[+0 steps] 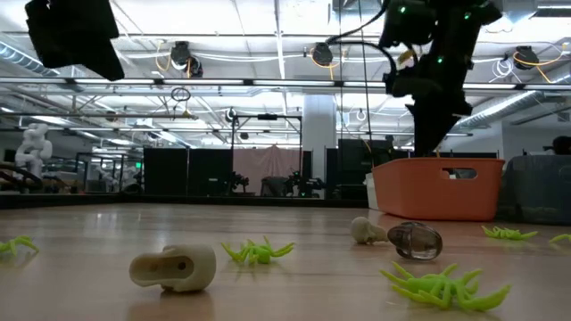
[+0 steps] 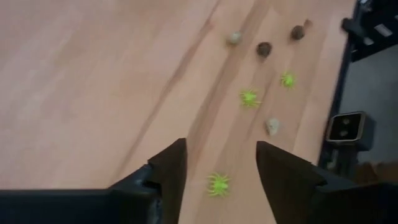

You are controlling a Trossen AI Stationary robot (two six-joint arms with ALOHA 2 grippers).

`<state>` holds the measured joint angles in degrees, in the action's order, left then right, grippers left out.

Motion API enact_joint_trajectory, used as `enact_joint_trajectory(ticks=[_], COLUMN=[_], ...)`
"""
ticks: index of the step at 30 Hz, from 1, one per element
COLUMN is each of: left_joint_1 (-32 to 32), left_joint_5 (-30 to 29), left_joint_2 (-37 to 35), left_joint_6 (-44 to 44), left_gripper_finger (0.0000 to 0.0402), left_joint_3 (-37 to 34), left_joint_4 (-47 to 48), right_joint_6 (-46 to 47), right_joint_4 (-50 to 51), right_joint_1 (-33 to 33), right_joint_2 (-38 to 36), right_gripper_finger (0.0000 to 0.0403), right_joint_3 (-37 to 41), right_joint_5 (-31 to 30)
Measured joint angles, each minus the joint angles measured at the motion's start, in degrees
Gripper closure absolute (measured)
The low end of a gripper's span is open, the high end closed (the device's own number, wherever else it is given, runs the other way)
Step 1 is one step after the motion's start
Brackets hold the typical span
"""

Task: Sort Halloween decoration
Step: Put the black skull toy into the orange bin, then put the green spider toy into the white bin

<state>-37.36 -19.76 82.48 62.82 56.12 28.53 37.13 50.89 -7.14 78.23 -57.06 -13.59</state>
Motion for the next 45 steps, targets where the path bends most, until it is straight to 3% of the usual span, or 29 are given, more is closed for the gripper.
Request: enact_joint_trajectory(ticks=[4,8,12,16,30,39,45], left_joint_1=[-1.2,-2.4,-2.6,-2.5,-5.2,-5.5,-5.0], left_joint_5=[0.3,0.4,1.2,3.2,3.7,7.6,7.6], left_joint_2=[3.1,5.3,6.7,7.8,13.4,18.7,21.3], left_joint_6=[4.8,7.8,9.9,10.4,5.4,-1.2,-0.4], left_gripper_finger=[0.0188,0.0183,0.0183,0.0183,0.0183,0.0183,0.0183], left_joint_3=[0.0,0.0,0.0,0.0,0.1,0.1,0.1], left_joint_4=[-1.5,-4.6,-4.5,-4.7,-8.6,-13.5,-13.8], right_joint_6=[0.1,1.3,0.7,1.1,0.8,0.9,0.8], right_joint_4=[0.2,0.5,1.1,1.9,2.2,2.5,2.6], right_joint_1=[-1.2,-2.8,-3.5,-3.4,-0.8,3.4,5.2], right_joint_2=[1.4,0.9,-1.6,-5.6,-19.6,-22.4,-22.3], right_gripper_finger=[0.0333,0.0271,0.0212,0.0182,0.0187,0.0188,0.0188], right_joint_3=[0.0,0.0,-0.3,-1.5,-1.6,-1.6,-1.7], right_joint_5=[0.7,2.8,3.3,3.4,3.6,3.6,3.6])
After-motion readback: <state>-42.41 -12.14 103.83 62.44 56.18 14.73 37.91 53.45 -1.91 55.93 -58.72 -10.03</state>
